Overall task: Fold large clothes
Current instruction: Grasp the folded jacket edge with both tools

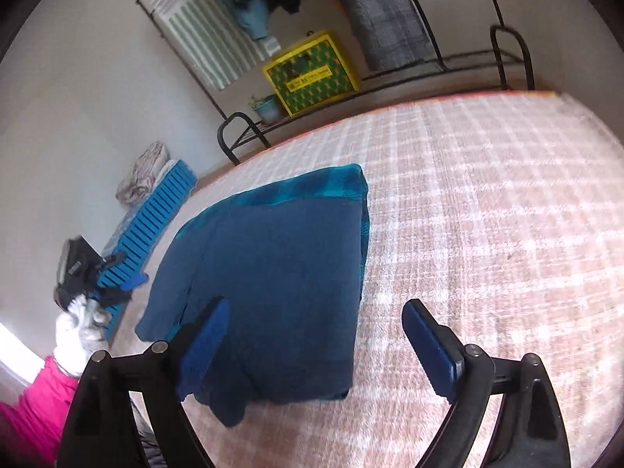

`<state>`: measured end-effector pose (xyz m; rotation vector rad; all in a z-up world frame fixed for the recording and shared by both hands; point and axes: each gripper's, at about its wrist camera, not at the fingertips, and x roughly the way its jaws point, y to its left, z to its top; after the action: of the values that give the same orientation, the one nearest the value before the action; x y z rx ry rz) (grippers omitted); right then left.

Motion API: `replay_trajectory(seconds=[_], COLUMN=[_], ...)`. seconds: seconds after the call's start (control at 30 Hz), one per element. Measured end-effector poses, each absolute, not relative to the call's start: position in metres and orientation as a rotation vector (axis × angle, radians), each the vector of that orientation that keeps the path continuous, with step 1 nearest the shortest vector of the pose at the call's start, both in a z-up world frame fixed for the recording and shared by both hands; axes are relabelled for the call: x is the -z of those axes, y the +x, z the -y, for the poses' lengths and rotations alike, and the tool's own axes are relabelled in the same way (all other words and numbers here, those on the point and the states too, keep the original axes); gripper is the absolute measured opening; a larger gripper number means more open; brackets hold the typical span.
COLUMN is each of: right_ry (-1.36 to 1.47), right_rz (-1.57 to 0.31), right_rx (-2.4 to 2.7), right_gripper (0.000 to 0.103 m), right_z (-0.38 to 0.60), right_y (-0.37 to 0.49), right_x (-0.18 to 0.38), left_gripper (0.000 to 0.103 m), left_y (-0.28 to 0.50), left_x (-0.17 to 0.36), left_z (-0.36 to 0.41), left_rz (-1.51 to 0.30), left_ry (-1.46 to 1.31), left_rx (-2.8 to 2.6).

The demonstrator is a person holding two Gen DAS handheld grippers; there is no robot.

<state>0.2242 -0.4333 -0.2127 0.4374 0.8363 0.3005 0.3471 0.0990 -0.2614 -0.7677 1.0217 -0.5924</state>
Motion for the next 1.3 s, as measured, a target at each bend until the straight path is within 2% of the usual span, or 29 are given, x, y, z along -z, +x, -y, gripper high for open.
replay_trajectory(seconds=[0.17,0.6,0.67,0.73,0.8,0.87,1.0,1.03,1.07,1.1,1.3], right_ry=[0.570,0.706,0.741,0.759,0.726,0.705,0.739,0.743,0.743,0.739,0.745], right_rz=[-0.940,-0.995,-0.993,-1.007,-1.013,-1.015,-1.021,-1.022,-1.024,-1.025,-1.025], right_rx=[-0.361,-0.452,-0.488,-0.525,-0.538,-0.535,-0.538,-0.538,-0.537,-0.537,-0.532], right_gripper=[0.091,0.086,0.079,0.076,0.076,0.071,0.066,0.066,0.066,0.066,0.068], right_z=[0.441,0.439,0.436,0.427,0.418,0.412,0.419,0.422,0.423,0.424,0.422], right_y=[0.249,0.286,0.289,0.295,0.298,0.298,0.293,0.291,0.290,0.288,0.291], right_x=[0.245,0.284,0.288,0.293,0.292,0.291,0.294,0.296,0.296,0.295,0.294], left_gripper=[0.080,0.080,0.080,0.080,0.078,0.067,0.065,0.072,0.085,0.088,0.087], left_y=[0.368,0.396,0.398,0.399,0.402,0.402,0.391,0.392,0.391,0.390,0.402], left_x=[0.305,0.322,0.321,0.322,0.319,0.316,0.309,0.302,0.299,0.299,0.311], left_z=[-0.099,-0.058,-0.058,-0.057,-0.052,-0.049,-0.052,-0.047,-0.046,-0.047,-0.049], left_rz=[-1.153,-1.188,-1.184,-1.180,-1.178,-1.179,-1.151,-1.139,-1.143,-1.145,-1.159], left_ry=[-0.916,-0.891,-0.895,-0.889,-0.850,-0.800,-0.727,-0.691,-0.641,-0.622,-0.723], left_rx=[0.646,0.710,0.713,0.714,0.707,0.676,0.622,0.602,0.555,0.532,0.619])
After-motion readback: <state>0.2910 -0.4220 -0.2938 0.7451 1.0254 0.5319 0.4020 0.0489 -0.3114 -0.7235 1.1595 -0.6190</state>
